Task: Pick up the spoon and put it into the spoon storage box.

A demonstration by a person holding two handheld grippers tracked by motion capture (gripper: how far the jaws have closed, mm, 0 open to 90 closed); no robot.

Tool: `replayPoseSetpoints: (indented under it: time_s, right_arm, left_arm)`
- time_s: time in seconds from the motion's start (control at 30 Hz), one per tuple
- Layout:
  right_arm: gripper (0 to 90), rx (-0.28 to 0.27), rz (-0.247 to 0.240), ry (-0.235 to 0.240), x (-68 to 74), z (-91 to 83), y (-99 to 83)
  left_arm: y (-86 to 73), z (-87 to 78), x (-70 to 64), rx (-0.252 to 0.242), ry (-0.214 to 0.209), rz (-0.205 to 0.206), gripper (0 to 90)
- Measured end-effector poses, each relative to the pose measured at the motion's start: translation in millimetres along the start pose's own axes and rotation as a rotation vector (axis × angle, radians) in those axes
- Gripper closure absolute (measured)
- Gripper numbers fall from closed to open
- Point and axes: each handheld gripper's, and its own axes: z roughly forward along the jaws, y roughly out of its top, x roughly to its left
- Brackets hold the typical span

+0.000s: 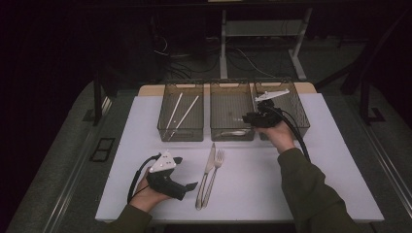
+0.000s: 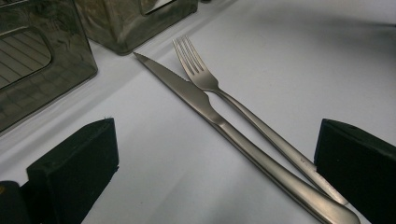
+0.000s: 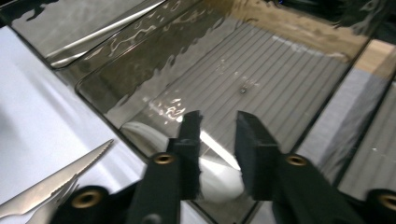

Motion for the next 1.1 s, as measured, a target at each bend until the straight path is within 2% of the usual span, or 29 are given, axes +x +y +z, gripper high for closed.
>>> replayPoseSetpoints:
  time_s: [0.17, 0.27, 0.4, 0.57, 0.77, 0.9, 1.1]
  right_arm:
    - [56.5, -0.023, 0.027, 0.03, -1.7, -8.4, -1.4]
    - [49.3, -0.048, 0.018, 0.035, -0.5, -16.1, -4.3]
    - [44.0, -0.073, 0.016, 0.061, -0.7, -25.6, -10.7]
    - [39.8, -0.078, 0.029, 0.083, -2.0, -34.2, -21.1]
    - [37.3, -0.104, 0.013, 0.1, -1.0, -48.9, -35.9]
    - [35.5, -0.116, 0.015, 0.1, -1.8, -57.3, -50.3]
    - [31.4, -0.1, 0.002, 0.077, -1.4, -66.6, -70.1]
  left_arm:
    - [-0.1, 0.2, -0.3, -0.004, 0.001, -0.005, 0.0]
    - [-0.3, 0.2, 0.2, 0.001, 0.0, -0.001, 0.0]
    - [-1.1, 0.4, 1.4, 0.003, 0.0, -0.005, 0.0]
    - [-1.7, 0.2, 2.8, -0.001, 0.0, -0.015, 0.0]
    - [-1.8, -0.7, 4.2, -0.004, 0.0, -0.022, 0.0]
    - [-2.0, -0.2, 4.2, 0.0, 0.003, -0.02, 0.0]
    - [-0.9, -1.4, 2.0, -0.001, 0.014, -0.011, 0.0]
